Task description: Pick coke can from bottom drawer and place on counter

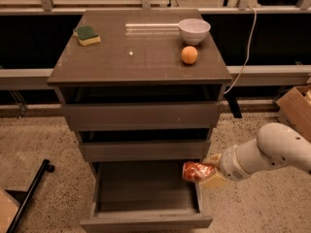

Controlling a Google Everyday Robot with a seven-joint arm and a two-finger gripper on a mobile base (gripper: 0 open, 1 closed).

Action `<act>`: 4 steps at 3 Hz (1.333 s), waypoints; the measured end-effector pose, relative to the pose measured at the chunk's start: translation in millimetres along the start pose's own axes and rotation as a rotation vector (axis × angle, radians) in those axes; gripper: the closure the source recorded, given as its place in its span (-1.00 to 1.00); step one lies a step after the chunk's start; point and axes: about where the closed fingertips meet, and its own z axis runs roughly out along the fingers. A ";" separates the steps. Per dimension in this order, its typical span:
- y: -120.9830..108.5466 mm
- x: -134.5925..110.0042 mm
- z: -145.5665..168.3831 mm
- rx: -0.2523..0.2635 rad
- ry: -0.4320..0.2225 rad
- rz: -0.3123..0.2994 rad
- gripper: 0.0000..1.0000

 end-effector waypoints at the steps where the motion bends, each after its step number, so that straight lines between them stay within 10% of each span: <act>1: 0.0 0.0 -0.1 0.000 0.000 0.000 1.00; 2: 4.3 -9.3 -24.2 0.074 0.040 -0.032 1.00; 4: 2.4 -101.4 -105.6 0.303 0.120 -0.297 1.00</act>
Offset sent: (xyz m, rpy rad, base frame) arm -0.0121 -0.0201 0.0912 -0.2234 -0.2014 -0.0456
